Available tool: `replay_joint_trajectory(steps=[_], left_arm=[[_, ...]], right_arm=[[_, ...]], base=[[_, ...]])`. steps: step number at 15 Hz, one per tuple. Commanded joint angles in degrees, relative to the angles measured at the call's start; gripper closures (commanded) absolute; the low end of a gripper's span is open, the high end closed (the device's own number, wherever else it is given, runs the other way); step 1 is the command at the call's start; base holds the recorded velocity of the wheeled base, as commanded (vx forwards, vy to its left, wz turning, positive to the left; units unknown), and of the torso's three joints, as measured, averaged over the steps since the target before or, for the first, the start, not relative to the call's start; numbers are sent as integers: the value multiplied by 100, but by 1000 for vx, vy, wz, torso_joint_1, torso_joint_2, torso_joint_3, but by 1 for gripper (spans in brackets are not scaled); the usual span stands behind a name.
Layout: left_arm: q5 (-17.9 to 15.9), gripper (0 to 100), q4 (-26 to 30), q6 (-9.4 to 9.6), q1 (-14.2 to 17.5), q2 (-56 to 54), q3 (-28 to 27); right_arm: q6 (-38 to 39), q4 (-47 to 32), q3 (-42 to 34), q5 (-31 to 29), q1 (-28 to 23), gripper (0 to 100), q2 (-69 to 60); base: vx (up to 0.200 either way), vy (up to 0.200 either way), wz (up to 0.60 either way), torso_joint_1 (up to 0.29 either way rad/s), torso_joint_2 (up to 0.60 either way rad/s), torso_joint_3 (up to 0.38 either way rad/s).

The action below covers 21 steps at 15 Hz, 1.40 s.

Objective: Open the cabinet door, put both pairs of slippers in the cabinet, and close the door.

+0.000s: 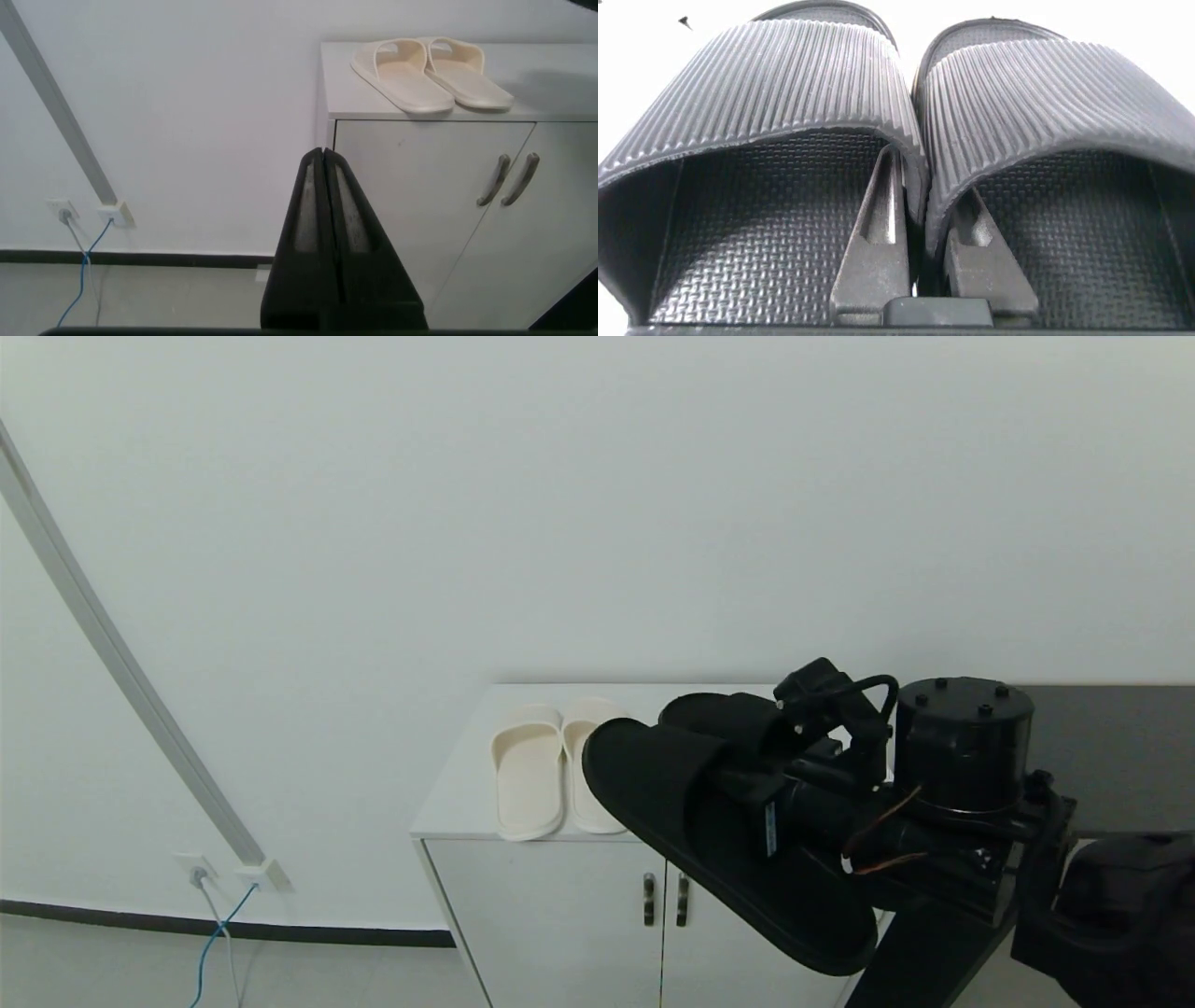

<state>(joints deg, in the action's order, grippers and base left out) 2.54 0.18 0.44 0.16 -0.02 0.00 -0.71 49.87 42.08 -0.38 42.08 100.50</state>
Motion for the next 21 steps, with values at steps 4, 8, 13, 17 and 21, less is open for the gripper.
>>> replay_joint_trajectory(steps=[4,8,13,17,21], left_arm=[[1,100,-1,-9,2,2,0],[1,100,-1,-9,2,2,0],[1,100,-1,-9,2,2,0],[1,100,-1,-9,2,2,0],[1,100,-1,-18,2,2,0]], right_arm=[[-632,655,-482,231,-86,100,49],[-870,638,-675,468,-174,100,14],[-1063,-426,-605,1479,-376,100,-320],[-1028,-1111,-490,1734,-385,100,-567],[-826,-1111,-552,1778,-376,100,-567]], base=[[0,0,0,0,0,0],[0,0,0,0,0,0],[0,0,0,0,0,0],[-50,0,0,1,1,-1],[-200,0,0,4,2,2]])
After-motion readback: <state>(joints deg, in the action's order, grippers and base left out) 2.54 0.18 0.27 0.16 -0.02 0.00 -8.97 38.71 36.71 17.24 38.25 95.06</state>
